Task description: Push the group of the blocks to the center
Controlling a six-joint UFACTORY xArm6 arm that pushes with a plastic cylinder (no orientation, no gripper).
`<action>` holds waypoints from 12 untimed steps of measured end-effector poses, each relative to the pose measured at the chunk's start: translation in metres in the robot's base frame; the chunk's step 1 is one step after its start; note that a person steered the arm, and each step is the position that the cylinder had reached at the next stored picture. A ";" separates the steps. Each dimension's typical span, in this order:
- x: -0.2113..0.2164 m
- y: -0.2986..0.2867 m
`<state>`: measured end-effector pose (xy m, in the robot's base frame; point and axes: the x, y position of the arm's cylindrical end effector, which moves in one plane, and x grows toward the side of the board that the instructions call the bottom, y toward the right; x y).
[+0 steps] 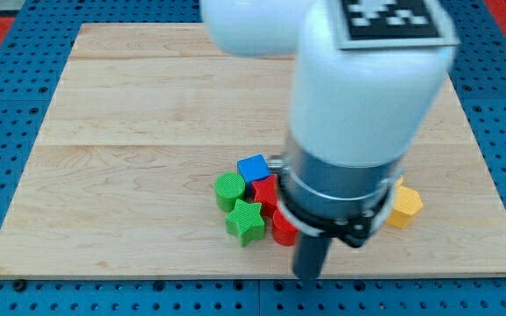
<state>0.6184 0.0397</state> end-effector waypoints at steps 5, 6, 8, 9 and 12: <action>-0.024 -0.056; -0.044 -0.061; -0.093 -0.065; -0.119 -0.065; -0.139 -0.091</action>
